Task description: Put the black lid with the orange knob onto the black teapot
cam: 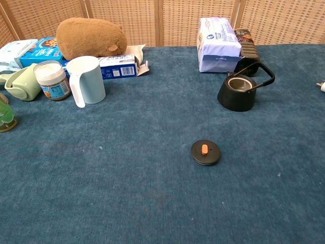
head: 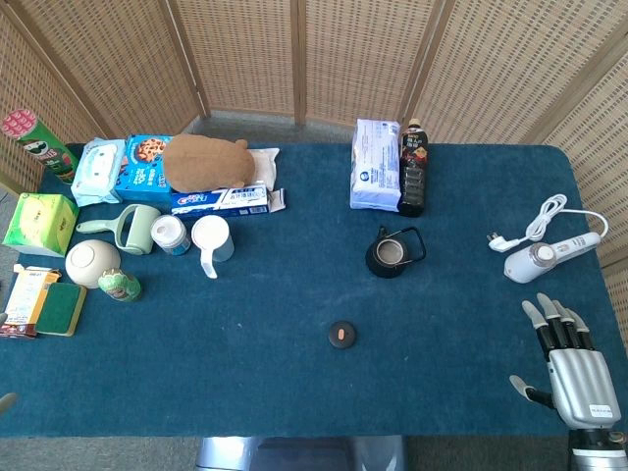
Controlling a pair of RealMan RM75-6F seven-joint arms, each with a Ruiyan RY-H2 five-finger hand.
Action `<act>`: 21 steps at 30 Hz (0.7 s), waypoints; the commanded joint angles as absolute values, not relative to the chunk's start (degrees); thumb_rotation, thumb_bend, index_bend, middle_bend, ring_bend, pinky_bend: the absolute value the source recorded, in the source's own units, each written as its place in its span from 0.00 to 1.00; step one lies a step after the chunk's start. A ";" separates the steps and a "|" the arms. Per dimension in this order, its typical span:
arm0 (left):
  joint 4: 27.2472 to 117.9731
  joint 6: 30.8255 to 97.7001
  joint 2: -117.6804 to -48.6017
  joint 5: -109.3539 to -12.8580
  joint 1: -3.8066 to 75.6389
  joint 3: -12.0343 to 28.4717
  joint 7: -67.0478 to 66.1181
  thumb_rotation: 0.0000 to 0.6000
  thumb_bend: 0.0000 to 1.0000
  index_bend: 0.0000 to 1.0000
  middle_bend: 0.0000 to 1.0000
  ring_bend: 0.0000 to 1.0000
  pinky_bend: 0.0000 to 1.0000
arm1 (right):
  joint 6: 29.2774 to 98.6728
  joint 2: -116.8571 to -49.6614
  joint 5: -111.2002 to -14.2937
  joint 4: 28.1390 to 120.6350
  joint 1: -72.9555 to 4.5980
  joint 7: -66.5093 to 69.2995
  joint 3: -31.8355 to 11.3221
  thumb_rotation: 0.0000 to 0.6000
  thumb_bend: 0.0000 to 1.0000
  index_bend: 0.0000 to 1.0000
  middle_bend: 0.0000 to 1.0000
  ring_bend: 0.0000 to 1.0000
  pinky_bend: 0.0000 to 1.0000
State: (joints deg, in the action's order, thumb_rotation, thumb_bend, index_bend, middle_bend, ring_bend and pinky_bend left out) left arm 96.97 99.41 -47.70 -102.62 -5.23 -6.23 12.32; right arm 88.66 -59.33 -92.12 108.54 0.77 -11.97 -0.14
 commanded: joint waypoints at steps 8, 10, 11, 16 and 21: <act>96.97 99.51 -47.74 -102.62 -5.32 -6.28 12.27 1.00 0.12 0.00 0.00 0.00 0.05 | 88.16 -59.35 -93.76 107.64 0.25 -9.89 0.26 1.00 0.00 0.00 0.00 0.00 0.00; 96.96 99.61 -47.75 -102.60 -5.37 -6.27 12.36 1.00 0.12 0.00 0.00 0.00 0.05 | 87.89 -59.58 -94.13 107.20 -0.07 -9.26 0.22 1.00 0.00 0.00 0.00 0.00 0.00; 96.95 99.62 -47.76 -102.53 -5.37 -6.25 12.38 1.00 0.12 0.00 0.00 0.00 0.05 | 87.61 -59.83 -94.63 106.84 -0.41 -8.88 0.22 1.00 0.00 0.00 0.00 0.00 0.00; 97.40 98.58 -47.80 -101.96 -4.92 -6.08 11.96 1.00 0.12 0.00 0.00 0.00 0.05 | 84.10 -61.79 -97.76 104.87 -3.52 -6.46 0.36 1.00 0.00 0.07 0.00 0.00 0.00; 98.34 97.23 -47.69 -100.72 -4.41 -5.79 11.47 1.00 0.12 0.00 0.00 0.00 0.05 | 77.41 -63.54 -98.82 104.79 -8.65 -6.69 -0.66 1.00 0.00 0.13 0.00 0.00 0.00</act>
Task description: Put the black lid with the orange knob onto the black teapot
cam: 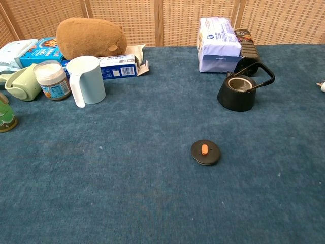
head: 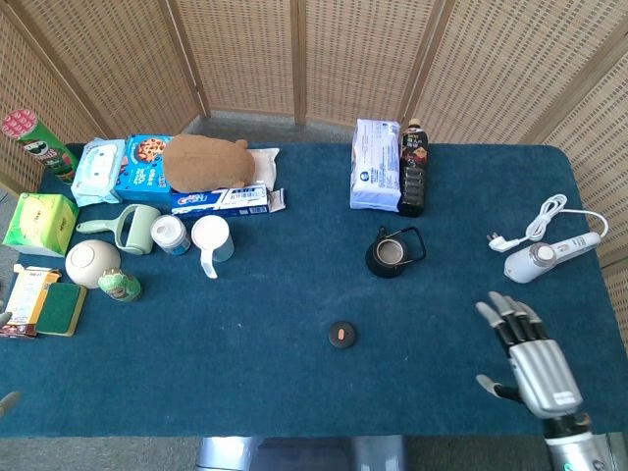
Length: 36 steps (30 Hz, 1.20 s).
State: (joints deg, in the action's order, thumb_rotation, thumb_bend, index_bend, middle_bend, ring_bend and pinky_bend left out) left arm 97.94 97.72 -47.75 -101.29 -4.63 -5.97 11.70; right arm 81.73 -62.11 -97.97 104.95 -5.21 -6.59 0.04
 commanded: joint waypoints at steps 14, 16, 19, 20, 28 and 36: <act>99.85 94.57 -47.53 -98.40 -3.45 -5.27 10.40 1.00 0.12 0.00 0.00 0.00 0.05 | 60.32 -71.52 -92.77 106.96 -20.71 -13.23 -4.33 1.00 0.01 0.27 0.00 0.00 0.00; 99.96 94.31 -47.53 -98.22 -3.34 -5.21 10.26 1.00 0.12 0.00 0.00 0.00 0.05 | 58.63 -73.09 -91.57 106.87 -22.08 -14.82 -4.88 1.00 0.02 0.27 0.00 0.00 0.00; 100.11 93.95 -47.53 -98.04 -3.20 -5.19 10.09 1.00 0.12 0.00 0.00 0.00 0.05 | 56.30 -74.79 -89.43 106.78 -23.90 -16.70 -5.66 1.00 0.04 0.27 0.00 0.00 0.00; 100.16 93.84 -47.52 -97.97 -3.16 -5.17 10.01 1.00 0.12 0.00 0.00 0.00 0.05 | 55.39 -75.55 -88.35 106.67 -24.70 -17.36 -6.13 1.00 0.04 0.28 0.00 0.00 0.00; 100.38 93.50 -47.35 -97.47 -3.02 -5.03 10.29 1.00 0.12 0.00 0.00 0.00 0.05 | 49.78 -80.89 -79.44 103.81 -30.01 -22.91 -8.74 1.00 0.08 0.27 0.00 0.00 0.00; 100.32 93.18 -47.10 -97.06 -2.84 -4.92 11.06 1.00 0.12 0.00 0.00 0.00 0.05 | 48.19 -84.11 -73.21 99.60 -33.03 -28.27 -8.83 1.00 0.09 0.27 0.00 0.00 0.00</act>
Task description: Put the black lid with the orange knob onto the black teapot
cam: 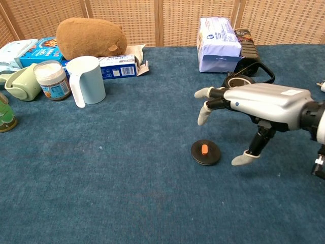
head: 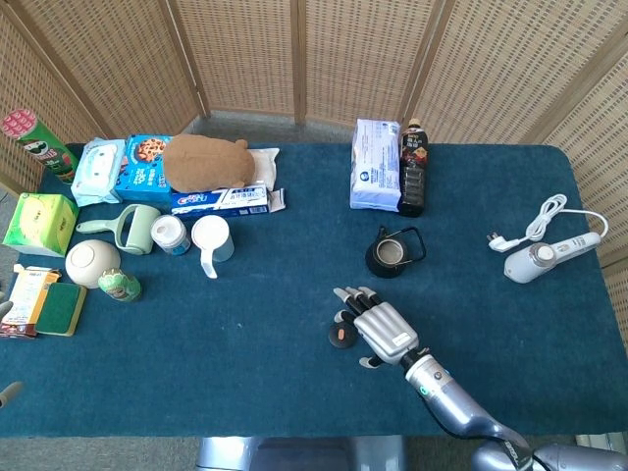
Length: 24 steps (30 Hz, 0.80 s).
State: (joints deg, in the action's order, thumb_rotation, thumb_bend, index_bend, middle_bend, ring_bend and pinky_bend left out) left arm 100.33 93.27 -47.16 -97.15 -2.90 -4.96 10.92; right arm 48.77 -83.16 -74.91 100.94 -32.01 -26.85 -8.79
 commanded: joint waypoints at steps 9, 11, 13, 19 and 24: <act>100.69 92.55 -46.95 -96.64 -2.55 -4.81 11.12 1.00 0.12 0.00 0.00 0.00 0.05 | 47.36 -86.11 -69.22 96.69 -35.66 -30.09 -8.41 1.00 0.10 0.28 0.00 0.00 0.00; 100.81 92.48 -46.94 -96.60 -2.52 -4.78 10.96 1.00 0.12 0.00 0.00 0.00 0.05 | 46.99 -86.47 -68.37 96.22 -36.35 -30.55 -8.31 1.00 0.10 0.27 0.00 0.00 0.00; 100.90 92.35 -46.92 -96.46 -2.47 -4.73 10.79 1.00 0.12 0.00 0.00 0.00 0.05 | 46.90 -86.82 -67.54 95.99 -36.84 -30.78 -8.21 1.00 0.10 0.27 0.00 0.00 0.00; 101.09 91.80 -46.91 -96.05 -2.28 -4.66 10.60 1.00 0.12 0.00 0.00 0.00 0.05 | 47.20 -87.88 -65.61 94.66 -37.92 -31.11 -7.81 1.00 0.10 0.27 0.00 0.00 0.00; 101.25 91.42 -46.85 -95.99 -2.14 -4.70 10.55 1.00 0.12 0.00 0.00 0.00 0.05 | 47.26 -88.76 -64.29 93.88 -38.88 -31.58 -7.28 1.00 0.11 0.27 0.00 0.00 0.00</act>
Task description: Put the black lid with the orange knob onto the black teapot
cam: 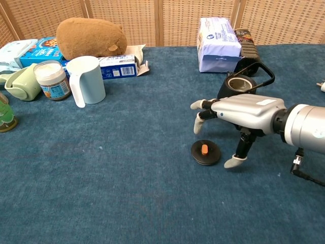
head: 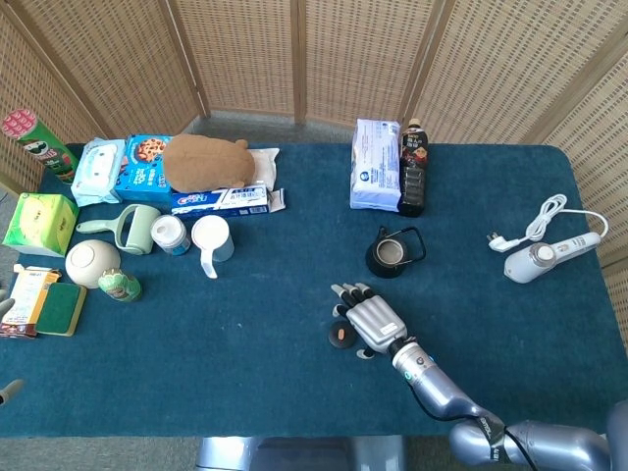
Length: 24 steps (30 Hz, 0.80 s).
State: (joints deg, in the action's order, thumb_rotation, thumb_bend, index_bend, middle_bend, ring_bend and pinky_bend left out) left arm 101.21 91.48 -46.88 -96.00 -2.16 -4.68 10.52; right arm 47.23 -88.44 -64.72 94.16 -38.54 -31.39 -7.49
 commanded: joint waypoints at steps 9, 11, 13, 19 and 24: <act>101.33 91.37 -46.70 -95.85 -2.15 -4.70 10.90 1.00 0.12 0.00 0.00 0.00 0.05 | 47.61 -89.79 -62.46 92.62 -40.15 -31.51 -6.79 1.00 0.15 0.27 0.00 0.00 0.00; 101.32 91.36 -46.67 -95.84 -2.15 -4.71 10.97 1.00 0.12 0.00 0.00 0.00 0.05 | 47.83 -89.82 -62.65 93.04 -40.43 -31.29 -6.79 1.00 0.17 0.27 0.01 0.00 0.00; 101.32 91.40 -46.65 -95.82 -2.17 -4.70 11.06 1.00 0.12 0.00 0.00 0.00 0.05 | 47.66 -90.09 -62.45 92.17 -40.65 -30.69 -6.72 1.00 0.18 0.28 0.01 0.00 0.00; 101.36 91.27 -46.59 -95.90 -2.13 -4.77 11.05 1.00 0.12 0.00 0.00 0.00 0.05 | 47.89 -90.43 -61.69 91.53 -41.20 -30.44 -6.43 1.00 0.18 0.31 0.01 0.00 0.00; 101.41 91.27 -46.56 -95.84 -2.16 -4.77 11.14 1.00 0.12 0.00 0.00 0.00 0.05 | 48.25 -90.74 -61.42 91.40 -41.59 -30.31 -6.13 1.00 0.19 0.33 0.01 0.00 0.00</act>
